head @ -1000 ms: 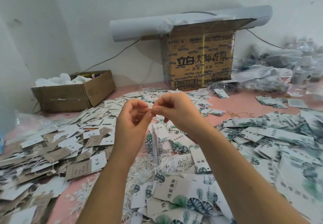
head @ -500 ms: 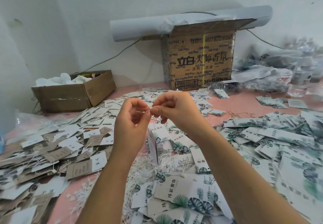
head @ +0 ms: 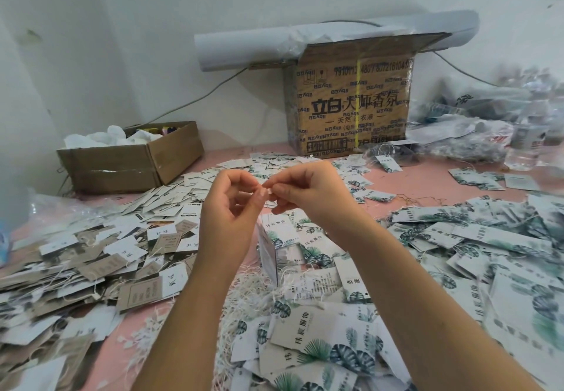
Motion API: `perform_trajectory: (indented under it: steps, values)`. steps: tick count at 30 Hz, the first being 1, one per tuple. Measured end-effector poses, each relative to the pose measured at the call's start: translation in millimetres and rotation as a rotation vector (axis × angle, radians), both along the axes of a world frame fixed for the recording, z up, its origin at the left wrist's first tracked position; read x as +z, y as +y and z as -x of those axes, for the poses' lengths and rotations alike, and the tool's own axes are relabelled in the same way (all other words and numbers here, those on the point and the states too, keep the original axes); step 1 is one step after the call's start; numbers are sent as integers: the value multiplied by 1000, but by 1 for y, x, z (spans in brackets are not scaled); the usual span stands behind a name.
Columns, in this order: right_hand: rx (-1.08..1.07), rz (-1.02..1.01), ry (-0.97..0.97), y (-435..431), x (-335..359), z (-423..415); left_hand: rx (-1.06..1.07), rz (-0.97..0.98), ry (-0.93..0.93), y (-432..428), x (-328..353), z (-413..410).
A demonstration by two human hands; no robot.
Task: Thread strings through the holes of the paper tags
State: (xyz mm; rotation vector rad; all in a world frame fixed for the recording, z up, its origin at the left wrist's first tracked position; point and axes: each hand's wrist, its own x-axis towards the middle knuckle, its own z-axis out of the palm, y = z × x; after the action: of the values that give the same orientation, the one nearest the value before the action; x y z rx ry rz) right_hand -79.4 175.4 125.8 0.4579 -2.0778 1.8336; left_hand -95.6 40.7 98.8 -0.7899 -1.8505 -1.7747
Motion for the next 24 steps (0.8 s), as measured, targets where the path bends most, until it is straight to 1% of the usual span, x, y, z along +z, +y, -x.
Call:
perform_trajectory:
  steps: [3,9,13,16,18,20,24]
  values:
    - [44,43,-35,1,0,-1,-15,-25,-11,0,1,0]
    - [55,-1,-30,0,3,-5,-47,-86,-82,-2,1,0]
    - [73,-30,3,-2,6,-8,-61,-77,-157,-7,3,4]
    - [64,-86,11,-1,8,-10,-38,-48,-218,-7,1,6]
    - [44,-114,10,-1,9,-11,29,-23,-243,-6,-1,8]
    - [27,-100,13,-2,11,-11,87,42,-242,-4,-3,8]
    - [9,-27,52,-4,14,-13,41,211,-202,-1,-5,5]
